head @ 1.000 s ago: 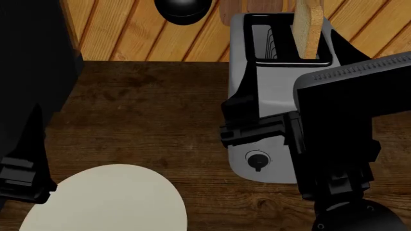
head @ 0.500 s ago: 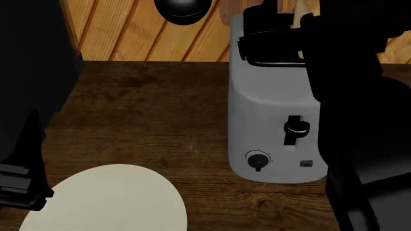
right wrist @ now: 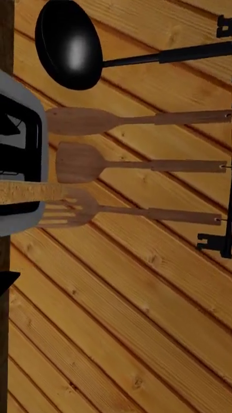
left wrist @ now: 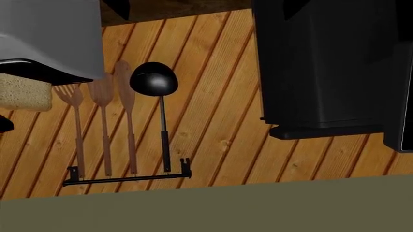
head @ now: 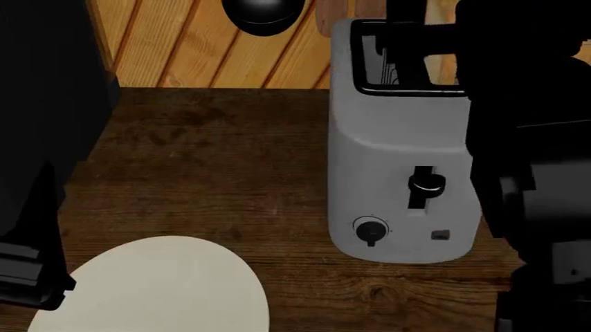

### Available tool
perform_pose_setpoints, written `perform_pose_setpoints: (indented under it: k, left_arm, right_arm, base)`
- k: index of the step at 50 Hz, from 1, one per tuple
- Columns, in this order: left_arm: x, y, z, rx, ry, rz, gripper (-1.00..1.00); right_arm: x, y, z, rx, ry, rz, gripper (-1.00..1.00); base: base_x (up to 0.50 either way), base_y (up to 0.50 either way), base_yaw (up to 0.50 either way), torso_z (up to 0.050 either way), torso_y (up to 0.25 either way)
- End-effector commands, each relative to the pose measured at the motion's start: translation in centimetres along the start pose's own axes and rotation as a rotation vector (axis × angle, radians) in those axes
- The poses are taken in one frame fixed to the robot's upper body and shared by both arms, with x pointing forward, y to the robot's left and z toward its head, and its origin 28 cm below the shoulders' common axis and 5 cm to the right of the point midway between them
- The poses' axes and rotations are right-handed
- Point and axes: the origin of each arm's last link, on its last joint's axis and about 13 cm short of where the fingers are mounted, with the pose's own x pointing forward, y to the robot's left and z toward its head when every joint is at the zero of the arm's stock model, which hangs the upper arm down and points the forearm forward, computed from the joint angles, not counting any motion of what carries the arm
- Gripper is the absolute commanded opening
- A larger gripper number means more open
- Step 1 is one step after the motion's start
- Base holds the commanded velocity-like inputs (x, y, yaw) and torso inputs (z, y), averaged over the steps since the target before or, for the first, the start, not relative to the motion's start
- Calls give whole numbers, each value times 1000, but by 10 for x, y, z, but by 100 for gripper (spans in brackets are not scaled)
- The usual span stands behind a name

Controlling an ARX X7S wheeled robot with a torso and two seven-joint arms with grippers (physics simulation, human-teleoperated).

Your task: Place the toasted item on a plate.

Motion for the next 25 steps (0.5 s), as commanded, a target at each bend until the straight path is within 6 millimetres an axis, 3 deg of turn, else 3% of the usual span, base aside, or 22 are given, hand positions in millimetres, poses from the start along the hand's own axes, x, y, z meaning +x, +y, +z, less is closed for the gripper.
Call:
perform_pose_setpoints:
  k: [1,25]
  left_arm:
    - [-2,0,2,1,-2,-3,100]
    - [-5,-2,-2,4,9,-12,100]
  right_arm:
    - [23,3,-3,10,59,3,100]
    - [52,14,-36,23,160,16,100]
  base:
    - [0,0,0,0,0]
    - [0,0,0,0,0]
